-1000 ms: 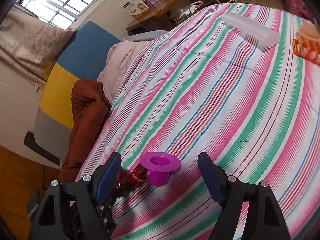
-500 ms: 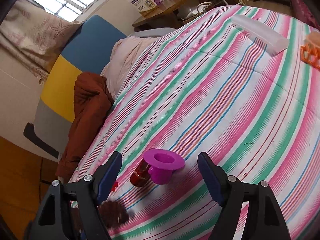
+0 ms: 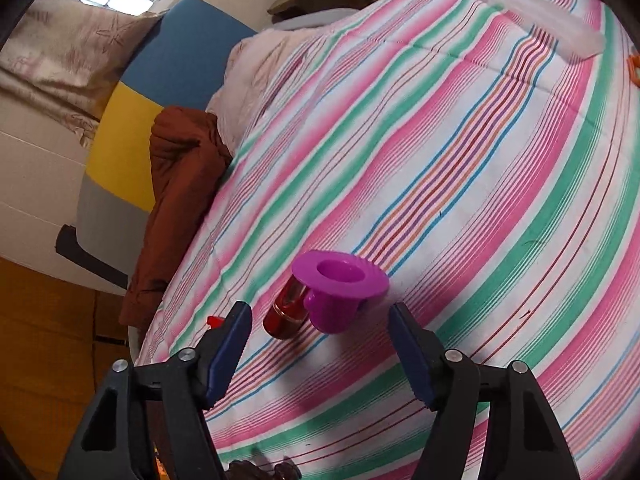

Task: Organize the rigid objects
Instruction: 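Grasp the magenta cup-shaped piece with the right gripper while the left lifts the brown toy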

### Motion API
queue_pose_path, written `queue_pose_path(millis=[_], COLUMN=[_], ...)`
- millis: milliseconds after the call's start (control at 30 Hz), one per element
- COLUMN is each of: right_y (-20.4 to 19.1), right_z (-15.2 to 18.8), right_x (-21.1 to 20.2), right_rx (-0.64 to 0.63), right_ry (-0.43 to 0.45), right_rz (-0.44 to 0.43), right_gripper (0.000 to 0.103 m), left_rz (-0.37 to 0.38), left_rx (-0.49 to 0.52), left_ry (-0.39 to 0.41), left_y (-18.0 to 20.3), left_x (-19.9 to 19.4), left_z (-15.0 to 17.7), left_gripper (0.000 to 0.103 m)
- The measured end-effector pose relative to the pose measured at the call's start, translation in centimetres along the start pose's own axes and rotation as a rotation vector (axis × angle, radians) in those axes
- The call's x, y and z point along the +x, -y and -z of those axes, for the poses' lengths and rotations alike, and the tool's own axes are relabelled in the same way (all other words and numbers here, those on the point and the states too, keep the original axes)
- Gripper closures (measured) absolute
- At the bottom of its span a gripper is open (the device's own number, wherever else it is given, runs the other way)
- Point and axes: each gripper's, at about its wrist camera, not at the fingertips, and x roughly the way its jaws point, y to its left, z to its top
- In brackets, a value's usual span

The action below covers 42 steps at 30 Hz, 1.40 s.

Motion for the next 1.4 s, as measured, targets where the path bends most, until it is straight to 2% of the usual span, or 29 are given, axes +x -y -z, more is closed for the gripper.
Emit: queue_pose_path(millis=[33,100,200,267,300,333,400,500,533,600,667,700,767,900,1000,1167,1333,1367,1400], right_y=[-0.1,-0.3,-0.4,-0.6,-0.7,-0.7,-0.7,-0.6,-0.5,0.0,1.0,1.4,2.0,2.0,1.7,1.6,0.4,0.2,0.0], right_z=[0.0,0.1,0.2,0.3,0.3,0.2,0.2,0.1,0.1,-0.1,-0.5,-0.7,-0.9,-0.8,-0.7,-0.9,-0.9,-0.9,-1.0], right_x=[0.1,0.2,0.0,0.0,0.0,0.0,0.0,-0.3,-0.4,-0.7,-1.1,-1.2,-1.2,-0.3,0.0,1.2,2.1,2.3,2.6], right_rx=[-0.004,-0.017,-0.03,-0.04,-0.046,-0.051,-0.051,-0.047,-0.044,-0.015,0.038,0.055,0.089,0.106,0.086,0.083,0.0,-0.02,-0.044], right_ry=[-0.002,-0.004,-0.009,-0.011,-0.009,-0.006,-0.005,0.004,0.009,0.022,0.048,0.057,0.052,-0.003,0.004,-0.027,-0.013,-0.006,-0.005], right_rz=[0.003,0.008,-0.004,-0.003,0.003,0.009,0.005,0.006,0.006,-0.003,-0.001,-0.003,-0.022,-0.066,-0.041,-0.048,0.023,0.047,0.072], right_gripper=[0.031,0.031,0.031,0.031,0.031,0.031,0.031,0.031,0.031,0.031,0.034,0.041,0.047,0.048,0.048,0.048,0.048,0.053,0.069], left_rz=[0.031,0.088,0.081,0.107,0.118,0.113,0.105,0.072,0.068,0.056,0.061,0.071,0.058,0.036,0.02,0.028,0.034,0.036,0.035], left_rx=[-0.021,-0.066,-0.046,-0.081,-0.109,-0.116,-0.114,-0.094,-0.096,-0.113,-0.113,-0.115,-0.122,-0.146,-0.155,-0.159,-0.12,-0.117,-0.112], left_ry=[-0.003,-0.01,-0.007,-0.039,-0.049,-0.054,-0.057,-0.08,-0.09,-0.102,-0.08,-0.074,-0.052,-0.031,-0.004,0.036,0.078,0.082,0.087], left_y=[-0.1,-0.5,-0.1,-0.2,-0.4,-0.3,0.3,1.2,1.1,0.7,0.4,0.2,-0.2,-1.2,-1.7,-1.8,-0.8,-0.7,-0.5], left_x=[0.0,-0.3,0.0,1.0,1.7,2.0,3.0,5.1,5.9,7.1,6.9,6.7,5.9,4.0,2.3,-0.4,-3.1,-3.4,-3.9], left_z=[0.2,0.3,-0.3,-0.9,-1.2,-1.3,-1.7,-1.9,-2.0,-1.8,-1.7,-1.6,-1.1,-0.2,0.0,0.3,0.9,0.9,1.1], left_gripper=[0.063,0.059,0.041,0.038,0.033,0.019,0.014,0.016,0.021,0.04,0.04,0.04,0.04,0.04,0.04,0.04,0.04,0.04,0.04])
